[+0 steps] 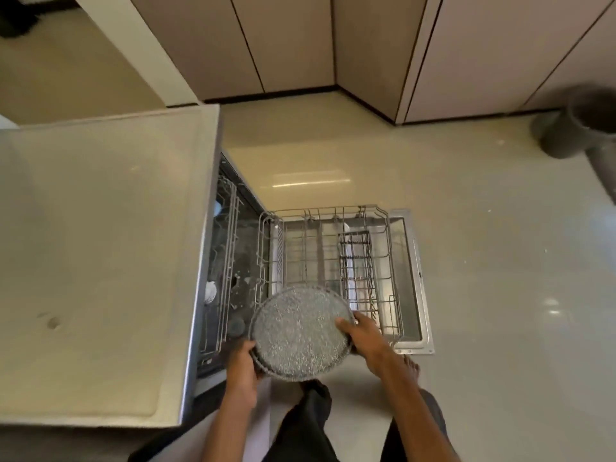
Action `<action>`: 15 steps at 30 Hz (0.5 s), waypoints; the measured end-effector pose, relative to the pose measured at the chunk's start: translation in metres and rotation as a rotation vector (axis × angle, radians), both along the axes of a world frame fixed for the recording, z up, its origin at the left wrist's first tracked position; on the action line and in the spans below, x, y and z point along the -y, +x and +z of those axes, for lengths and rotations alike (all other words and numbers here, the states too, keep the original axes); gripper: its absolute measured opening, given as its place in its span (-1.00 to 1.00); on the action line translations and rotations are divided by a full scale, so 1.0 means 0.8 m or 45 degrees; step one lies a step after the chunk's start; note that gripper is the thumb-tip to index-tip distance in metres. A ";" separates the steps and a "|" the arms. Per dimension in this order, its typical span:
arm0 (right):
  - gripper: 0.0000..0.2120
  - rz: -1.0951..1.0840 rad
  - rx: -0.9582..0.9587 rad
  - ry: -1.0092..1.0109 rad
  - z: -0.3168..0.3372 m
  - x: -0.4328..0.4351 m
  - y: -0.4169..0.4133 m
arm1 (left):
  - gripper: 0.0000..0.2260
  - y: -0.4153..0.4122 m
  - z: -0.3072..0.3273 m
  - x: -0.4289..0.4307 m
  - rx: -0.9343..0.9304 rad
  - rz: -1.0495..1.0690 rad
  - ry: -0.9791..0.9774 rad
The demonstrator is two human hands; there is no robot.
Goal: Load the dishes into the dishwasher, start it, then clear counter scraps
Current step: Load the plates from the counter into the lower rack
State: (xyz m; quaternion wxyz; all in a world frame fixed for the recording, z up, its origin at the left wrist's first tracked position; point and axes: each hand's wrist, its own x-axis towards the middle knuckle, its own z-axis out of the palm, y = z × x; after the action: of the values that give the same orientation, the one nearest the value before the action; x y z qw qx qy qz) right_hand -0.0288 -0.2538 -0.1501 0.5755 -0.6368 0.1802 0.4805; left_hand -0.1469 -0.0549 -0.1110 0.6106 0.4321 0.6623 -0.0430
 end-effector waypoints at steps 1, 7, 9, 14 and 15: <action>-0.73 -0.017 -0.025 -0.045 -0.030 -0.001 -0.014 | -0.85 -0.004 -0.027 -0.003 -0.032 -0.038 -0.007; -0.72 -0.014 -0.136 -0.223 -0.198 -0.020 -0.083 | -0.93 -0.023 -0.180 -0.028 -0.199 -0.185 0.116; -0.79 -0.047 -0.190 -0.231 -0.237 -0.036 -0.086 | -0.95 -0.031 -0.234 -0.041 -0.251 -0.181 0.157; -0.81 -0.074 -0.279 -0.196 -0.300 -0.072 -0.078 | -0.91 -0.040 -0.335 -0.085 -0.294 -0.279 0.193; -0.80 -0.064 -0.271 -0.206 -0.308 -0.078 -0.076 | -0.90 -0.036 -0.344 -0.092 -0.293 -0.300 0.216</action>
State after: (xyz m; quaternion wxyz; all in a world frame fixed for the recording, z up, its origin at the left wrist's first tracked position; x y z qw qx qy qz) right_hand -0.0893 -0.1911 -0.3961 0.5118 -0.6218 0.2943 0.5146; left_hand -0.1759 0.0190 -0.3860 0.4827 0.5489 0.6739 -0.1074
